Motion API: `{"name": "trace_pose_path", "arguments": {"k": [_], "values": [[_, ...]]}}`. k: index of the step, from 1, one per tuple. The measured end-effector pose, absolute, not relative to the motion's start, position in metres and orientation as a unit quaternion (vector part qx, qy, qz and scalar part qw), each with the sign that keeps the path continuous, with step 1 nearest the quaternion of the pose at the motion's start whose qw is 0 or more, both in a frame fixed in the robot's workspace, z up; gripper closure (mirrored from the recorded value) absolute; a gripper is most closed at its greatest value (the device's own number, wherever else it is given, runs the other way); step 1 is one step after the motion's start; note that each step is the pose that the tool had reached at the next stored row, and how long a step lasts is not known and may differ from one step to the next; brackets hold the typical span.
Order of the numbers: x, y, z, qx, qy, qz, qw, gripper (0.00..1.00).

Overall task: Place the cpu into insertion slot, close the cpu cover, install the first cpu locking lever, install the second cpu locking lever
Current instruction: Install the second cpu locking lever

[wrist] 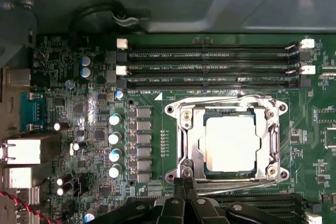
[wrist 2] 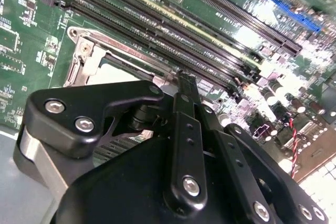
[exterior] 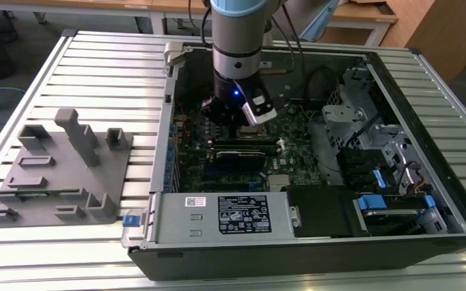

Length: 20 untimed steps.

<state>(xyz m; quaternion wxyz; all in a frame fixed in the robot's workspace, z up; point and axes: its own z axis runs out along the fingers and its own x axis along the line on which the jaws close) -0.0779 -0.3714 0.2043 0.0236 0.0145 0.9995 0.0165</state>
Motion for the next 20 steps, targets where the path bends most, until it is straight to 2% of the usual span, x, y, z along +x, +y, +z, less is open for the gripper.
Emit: {"name": "trace_pose_path", "arguments": {"k": [11,20], "values": [[-0.0792,-0.3720,0.2017,0.015,0.999,0.035,0.023,0.90],[-0.0792,-0.3722,0.2016,0.015,0.999,0.036,0.023,0.90]]}}
